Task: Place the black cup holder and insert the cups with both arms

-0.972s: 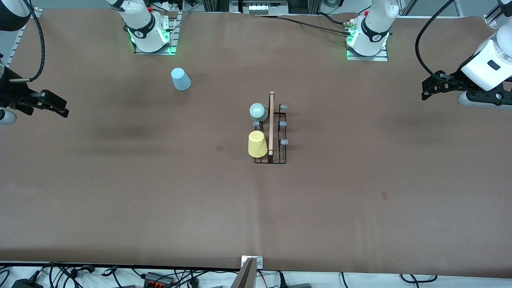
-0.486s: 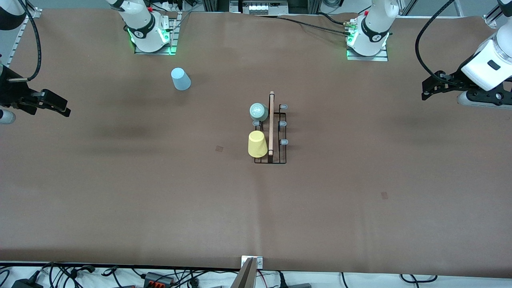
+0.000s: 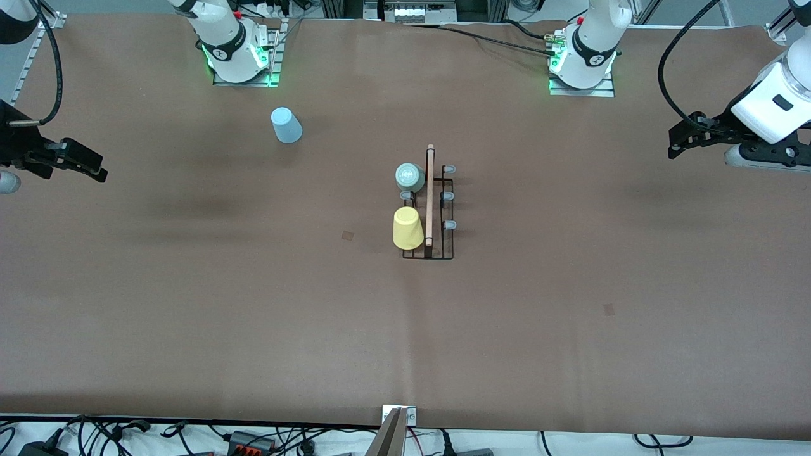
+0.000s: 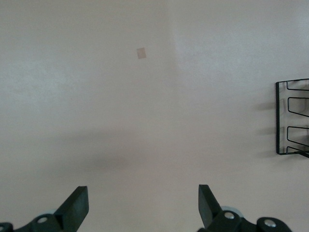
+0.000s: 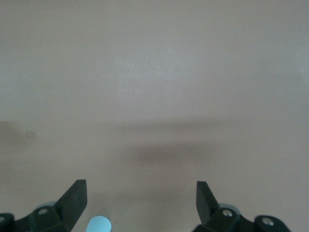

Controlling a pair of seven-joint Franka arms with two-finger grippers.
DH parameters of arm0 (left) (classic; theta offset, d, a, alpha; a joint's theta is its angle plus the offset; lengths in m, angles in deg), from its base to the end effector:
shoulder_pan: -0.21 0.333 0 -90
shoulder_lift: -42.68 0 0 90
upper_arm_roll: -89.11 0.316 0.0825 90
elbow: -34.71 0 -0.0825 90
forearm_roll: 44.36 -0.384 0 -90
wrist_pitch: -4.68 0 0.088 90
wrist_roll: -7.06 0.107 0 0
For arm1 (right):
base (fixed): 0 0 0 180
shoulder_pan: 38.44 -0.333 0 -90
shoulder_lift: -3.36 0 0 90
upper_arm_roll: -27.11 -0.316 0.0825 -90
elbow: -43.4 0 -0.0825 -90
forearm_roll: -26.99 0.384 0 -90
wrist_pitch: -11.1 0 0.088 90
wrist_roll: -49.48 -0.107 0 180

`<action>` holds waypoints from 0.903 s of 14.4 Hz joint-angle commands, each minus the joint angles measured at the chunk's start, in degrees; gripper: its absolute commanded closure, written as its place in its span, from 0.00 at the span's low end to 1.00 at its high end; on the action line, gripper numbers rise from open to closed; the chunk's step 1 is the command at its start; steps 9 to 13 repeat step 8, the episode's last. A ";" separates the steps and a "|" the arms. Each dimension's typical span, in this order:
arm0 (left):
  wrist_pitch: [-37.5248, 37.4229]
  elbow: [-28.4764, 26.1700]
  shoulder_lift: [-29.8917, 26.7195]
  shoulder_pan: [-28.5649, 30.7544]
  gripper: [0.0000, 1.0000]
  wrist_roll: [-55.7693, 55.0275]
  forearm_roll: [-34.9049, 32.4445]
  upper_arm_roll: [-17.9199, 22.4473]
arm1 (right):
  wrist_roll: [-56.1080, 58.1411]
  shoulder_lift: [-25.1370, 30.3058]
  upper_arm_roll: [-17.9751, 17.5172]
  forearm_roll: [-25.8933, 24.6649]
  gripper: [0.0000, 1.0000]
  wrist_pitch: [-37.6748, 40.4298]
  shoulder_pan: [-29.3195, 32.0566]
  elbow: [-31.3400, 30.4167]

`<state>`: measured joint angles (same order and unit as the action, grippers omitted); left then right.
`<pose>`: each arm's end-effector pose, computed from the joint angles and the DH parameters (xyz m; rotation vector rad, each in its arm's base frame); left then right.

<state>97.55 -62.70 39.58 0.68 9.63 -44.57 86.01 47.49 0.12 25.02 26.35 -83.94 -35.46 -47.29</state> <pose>0.5391 -0.0251 0.5972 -3.1315 0.1424 0.0395 0.5789 -0.0107 0.5946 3.1316 -0.0775 0.0305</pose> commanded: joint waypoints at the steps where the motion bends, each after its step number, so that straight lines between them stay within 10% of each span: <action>1: -1.38 2.40 1.34 -0.20 0.00 0.25 -1.12 -0.07 | 0.67 0.34 -0.63 -0.23 0.00 1.09 0.53 0.52; 13: -1.38 2.40 1.34 -0.20 0.00 0.25 -1.12 -0.07 | 0.85 -0.18 -0.37 0.03 0.00 1.09 0.80 0.78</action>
